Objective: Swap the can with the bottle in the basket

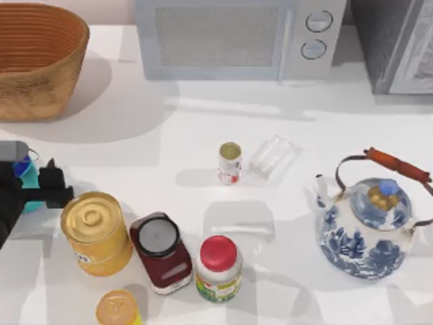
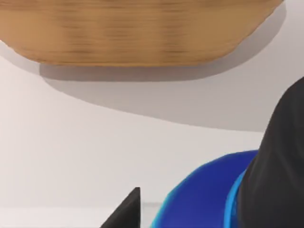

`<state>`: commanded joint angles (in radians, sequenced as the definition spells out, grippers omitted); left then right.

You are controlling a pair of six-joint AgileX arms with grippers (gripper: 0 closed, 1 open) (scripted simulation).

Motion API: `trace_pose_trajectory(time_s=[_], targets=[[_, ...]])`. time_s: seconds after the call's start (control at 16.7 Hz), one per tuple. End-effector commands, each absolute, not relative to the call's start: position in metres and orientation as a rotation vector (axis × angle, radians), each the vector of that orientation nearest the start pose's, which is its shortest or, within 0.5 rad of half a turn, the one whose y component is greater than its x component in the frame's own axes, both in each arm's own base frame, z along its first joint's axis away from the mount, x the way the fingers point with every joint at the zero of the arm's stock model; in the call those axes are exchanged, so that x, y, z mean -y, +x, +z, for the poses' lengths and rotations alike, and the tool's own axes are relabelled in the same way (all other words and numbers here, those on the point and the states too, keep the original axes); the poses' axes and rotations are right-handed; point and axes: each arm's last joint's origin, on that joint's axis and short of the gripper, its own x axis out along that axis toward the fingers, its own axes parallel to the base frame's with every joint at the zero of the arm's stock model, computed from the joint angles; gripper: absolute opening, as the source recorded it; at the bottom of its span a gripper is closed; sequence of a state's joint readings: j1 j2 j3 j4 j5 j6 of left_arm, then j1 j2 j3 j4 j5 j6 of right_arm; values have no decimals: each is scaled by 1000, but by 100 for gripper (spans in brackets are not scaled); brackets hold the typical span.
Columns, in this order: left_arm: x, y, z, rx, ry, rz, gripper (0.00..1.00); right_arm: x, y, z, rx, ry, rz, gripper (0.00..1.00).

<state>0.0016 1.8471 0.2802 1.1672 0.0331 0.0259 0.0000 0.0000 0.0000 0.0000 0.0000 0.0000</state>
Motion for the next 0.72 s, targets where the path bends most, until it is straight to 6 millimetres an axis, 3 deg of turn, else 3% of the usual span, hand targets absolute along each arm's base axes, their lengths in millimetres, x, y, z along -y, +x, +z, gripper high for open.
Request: trace_pose_trajectory(time_s=[0.48,0.72], targets=[[0,249,70,-399,6,-19,2,1,106,160,0,0,0,100],[0,249,70,-399,6,-19,0,1,106,160,0,0,0,100]])
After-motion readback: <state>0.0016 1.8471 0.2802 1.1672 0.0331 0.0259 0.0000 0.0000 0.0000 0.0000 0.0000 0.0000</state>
